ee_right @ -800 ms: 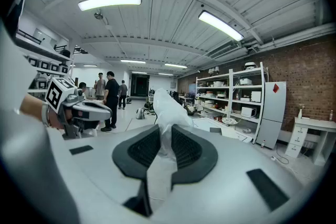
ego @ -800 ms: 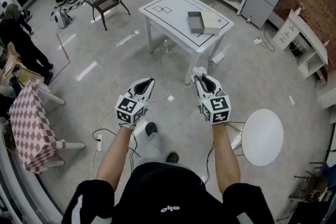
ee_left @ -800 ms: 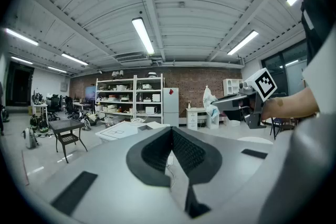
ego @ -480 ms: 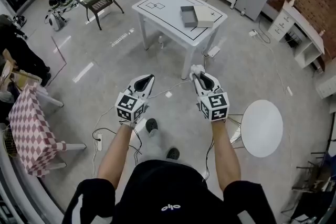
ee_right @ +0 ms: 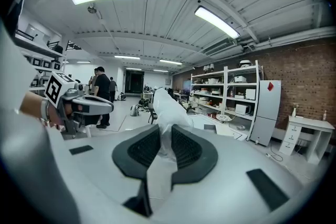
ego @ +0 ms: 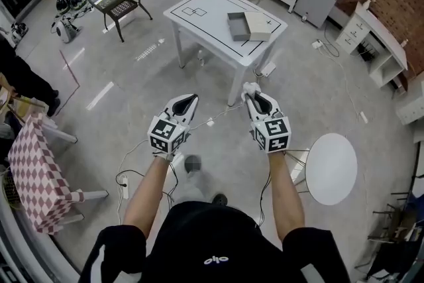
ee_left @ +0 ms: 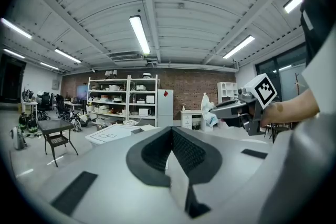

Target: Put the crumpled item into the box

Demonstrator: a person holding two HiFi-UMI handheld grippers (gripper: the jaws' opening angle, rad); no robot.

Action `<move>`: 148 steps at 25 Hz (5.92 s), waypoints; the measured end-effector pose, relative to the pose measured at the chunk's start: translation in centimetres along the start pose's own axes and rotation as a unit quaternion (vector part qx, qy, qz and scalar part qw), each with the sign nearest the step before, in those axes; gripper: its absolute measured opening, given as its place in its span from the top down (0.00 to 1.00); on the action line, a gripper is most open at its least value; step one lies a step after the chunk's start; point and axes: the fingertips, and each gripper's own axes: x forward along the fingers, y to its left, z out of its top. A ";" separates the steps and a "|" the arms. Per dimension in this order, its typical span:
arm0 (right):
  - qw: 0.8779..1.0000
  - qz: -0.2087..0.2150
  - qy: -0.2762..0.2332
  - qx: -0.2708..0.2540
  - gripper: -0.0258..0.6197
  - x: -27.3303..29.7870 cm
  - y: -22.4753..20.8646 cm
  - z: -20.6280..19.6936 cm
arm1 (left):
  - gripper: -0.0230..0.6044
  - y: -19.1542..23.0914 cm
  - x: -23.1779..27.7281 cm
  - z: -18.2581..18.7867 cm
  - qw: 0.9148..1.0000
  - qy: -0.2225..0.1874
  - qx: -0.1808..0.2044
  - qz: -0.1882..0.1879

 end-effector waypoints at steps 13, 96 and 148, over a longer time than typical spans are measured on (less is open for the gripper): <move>0.999 -0.047 0.019 0.008 0.85 12.9 -2.6 2.5 | 0.95 11.6 8.6 0.8 0.997 -0.010 -0.011 -0.070; 0.979 0.132 0.155 0.014 0.86 57.8 -42.8 -6.0 | 0.95 32.5 61.5 -3.4 0.993 0.052 -0.077 0.076; 0.964 0.086 0.244 0.059 0.78 65.7 -44.3 -7.0 | 0.95 38.0 66.3 -5.8 0.993 0.084 -0.077 0.005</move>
